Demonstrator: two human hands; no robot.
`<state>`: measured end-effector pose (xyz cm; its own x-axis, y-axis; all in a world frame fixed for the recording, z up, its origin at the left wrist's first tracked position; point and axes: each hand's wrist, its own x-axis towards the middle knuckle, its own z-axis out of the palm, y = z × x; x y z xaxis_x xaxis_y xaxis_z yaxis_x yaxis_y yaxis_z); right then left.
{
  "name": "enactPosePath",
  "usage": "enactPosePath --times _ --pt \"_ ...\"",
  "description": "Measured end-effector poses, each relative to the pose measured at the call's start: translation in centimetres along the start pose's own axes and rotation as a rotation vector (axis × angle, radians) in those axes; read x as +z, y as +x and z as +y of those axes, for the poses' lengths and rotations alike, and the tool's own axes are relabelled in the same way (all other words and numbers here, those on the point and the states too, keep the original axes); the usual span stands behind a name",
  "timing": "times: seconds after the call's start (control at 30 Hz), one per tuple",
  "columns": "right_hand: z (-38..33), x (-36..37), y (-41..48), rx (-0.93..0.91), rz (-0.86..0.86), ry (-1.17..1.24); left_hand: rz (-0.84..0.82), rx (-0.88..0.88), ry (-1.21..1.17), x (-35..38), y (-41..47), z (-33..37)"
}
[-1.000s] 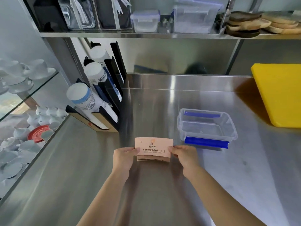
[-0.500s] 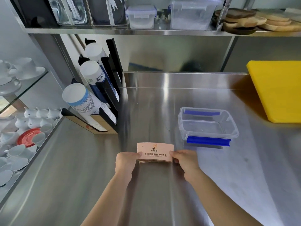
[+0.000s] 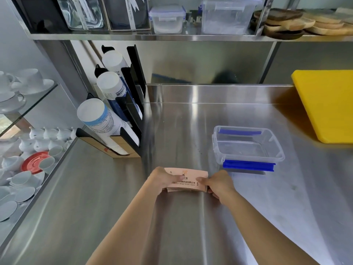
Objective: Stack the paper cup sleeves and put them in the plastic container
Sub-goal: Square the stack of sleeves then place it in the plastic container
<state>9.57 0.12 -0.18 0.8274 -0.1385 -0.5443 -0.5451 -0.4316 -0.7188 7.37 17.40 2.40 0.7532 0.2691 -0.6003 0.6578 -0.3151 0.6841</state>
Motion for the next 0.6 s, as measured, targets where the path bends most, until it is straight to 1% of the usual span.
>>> enactPosePath --times 0.07,0.13,0.17,0.23,0.27,0.33,0.4,0.47,0.53,0.6 --pt "0.1 -0.2 -0.1 -0.016 -0.02 -0.005 -0.02 0.03 -0.026 0.1 0.1 -0.3" --pt "0.4 -0.5 -0.5 -0.07 -0.049 0.004 -0.069 0.043 -0.061 0.1 0.1 -1.0" --pt "0.6 -0.7 -0.8 -0.098 -0.061 0.025 -0.109 0.05 -0.058 0.1 -0.2 -1.4" --pt "1.0 -1.1 -1.4 -0.151 -0.08 0.1 -0.127 0.107 -0.028 0.4 -0.3 -2.6" --pt "1.1 -1.3 -1.7 -0.182 -0.095 0.133 -0.108 0.143 -0.002 0.7 0.1 -3.5" --pt "1.3 -1.6 -2.1 -0.24 -0.137 0.166 -0.022 0.156 0.062 1.0 -0.5 -4.1" --pt "1.5 -1.6 -2.4 -0.282 -0.176 0.189 0.036 0.154 0.06 1.4 -1.3 -4.5" --pt "1.7 -1.7 -2.7 -0.321 -0.184 0.182 0.012 0.194 -0.026 1.7 -1.5 -4.9" --pt "1.8 -1.9 -3.1 -0.387 -0.165 0.117 0.023 0.23 -0.116 1.9 -1.1 -5.7" --pt "2.1 -2.0 -3.4 -0.449 -0.142 0.064 0.025 0.31 -0.144 1.8 -2.0 -5.5"
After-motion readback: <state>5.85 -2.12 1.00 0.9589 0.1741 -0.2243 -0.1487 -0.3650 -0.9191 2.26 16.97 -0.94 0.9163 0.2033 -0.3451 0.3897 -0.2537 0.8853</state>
